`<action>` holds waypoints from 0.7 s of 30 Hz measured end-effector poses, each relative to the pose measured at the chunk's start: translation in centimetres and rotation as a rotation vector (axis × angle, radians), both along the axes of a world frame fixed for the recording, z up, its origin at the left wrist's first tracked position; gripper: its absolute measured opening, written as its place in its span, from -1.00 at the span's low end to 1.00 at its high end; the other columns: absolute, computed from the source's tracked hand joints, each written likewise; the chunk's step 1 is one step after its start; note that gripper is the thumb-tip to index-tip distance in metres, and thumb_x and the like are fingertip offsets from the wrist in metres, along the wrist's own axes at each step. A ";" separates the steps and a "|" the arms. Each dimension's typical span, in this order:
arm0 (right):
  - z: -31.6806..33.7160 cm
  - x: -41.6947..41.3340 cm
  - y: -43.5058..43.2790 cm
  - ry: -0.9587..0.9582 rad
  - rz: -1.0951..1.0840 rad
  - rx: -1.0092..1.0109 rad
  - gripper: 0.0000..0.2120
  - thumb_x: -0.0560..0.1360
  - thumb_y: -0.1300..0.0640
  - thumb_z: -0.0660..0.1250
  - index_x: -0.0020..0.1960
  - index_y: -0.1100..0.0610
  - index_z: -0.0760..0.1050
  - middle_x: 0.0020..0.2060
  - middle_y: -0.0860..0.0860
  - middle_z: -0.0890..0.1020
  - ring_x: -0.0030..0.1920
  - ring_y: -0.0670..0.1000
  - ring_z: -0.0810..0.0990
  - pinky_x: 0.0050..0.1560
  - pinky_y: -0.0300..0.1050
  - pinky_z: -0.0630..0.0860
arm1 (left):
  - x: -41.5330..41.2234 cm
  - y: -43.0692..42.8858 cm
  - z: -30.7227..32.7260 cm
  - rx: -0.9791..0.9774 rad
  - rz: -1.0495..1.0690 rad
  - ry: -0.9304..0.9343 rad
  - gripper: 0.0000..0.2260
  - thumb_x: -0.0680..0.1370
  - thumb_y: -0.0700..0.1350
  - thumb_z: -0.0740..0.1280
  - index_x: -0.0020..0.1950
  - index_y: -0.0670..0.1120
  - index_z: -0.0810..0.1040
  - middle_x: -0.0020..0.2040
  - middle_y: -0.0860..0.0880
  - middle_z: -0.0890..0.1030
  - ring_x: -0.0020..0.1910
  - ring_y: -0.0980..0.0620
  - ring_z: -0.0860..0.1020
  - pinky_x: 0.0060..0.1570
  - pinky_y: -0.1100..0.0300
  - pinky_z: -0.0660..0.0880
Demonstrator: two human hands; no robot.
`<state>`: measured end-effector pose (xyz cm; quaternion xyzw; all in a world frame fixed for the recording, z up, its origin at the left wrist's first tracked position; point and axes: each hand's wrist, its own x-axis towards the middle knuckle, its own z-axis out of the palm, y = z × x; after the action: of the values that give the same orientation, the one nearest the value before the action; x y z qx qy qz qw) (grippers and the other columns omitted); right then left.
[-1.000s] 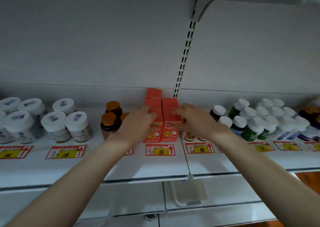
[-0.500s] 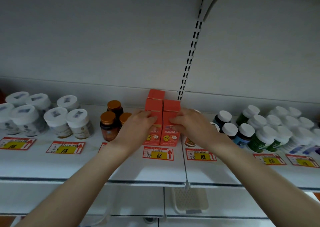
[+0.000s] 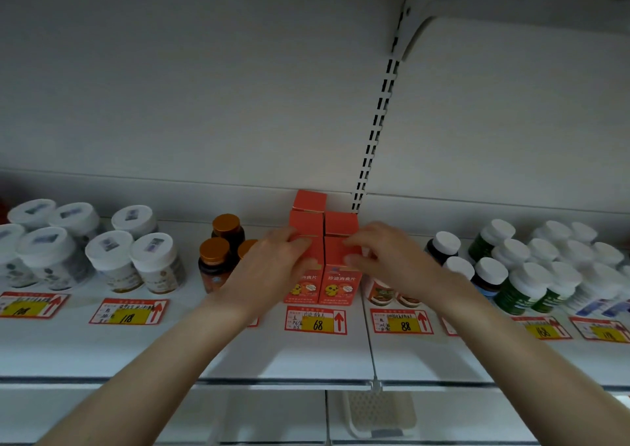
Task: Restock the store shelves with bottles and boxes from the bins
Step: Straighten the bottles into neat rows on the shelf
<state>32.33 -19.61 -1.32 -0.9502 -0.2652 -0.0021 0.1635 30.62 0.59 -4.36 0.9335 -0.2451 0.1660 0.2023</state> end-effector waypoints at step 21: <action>-0.5 6.7 2.6 0.259 -0.322 0.077 -0.68 0.60 0.15 0.11 0.29 0.27 0.40 0.27 0.18 0.45 0.26 0.14 0.42 0.21 -0.06 0.33 | 6.8 -0.7 1.2 -0.014 0.206 0.286 -0.74 0.58 -0.08 0.22 0.11 -0.23 0.57 0.07 -0.16 0.58 0.04 -0.08 0.53 0.00 0.17 0.36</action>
<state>39.04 -16.98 -1.77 -0.9657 -0.0866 0.0838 0.2298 37.42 -0.06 -3.19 0.9663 -0.1159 0.0531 0.2235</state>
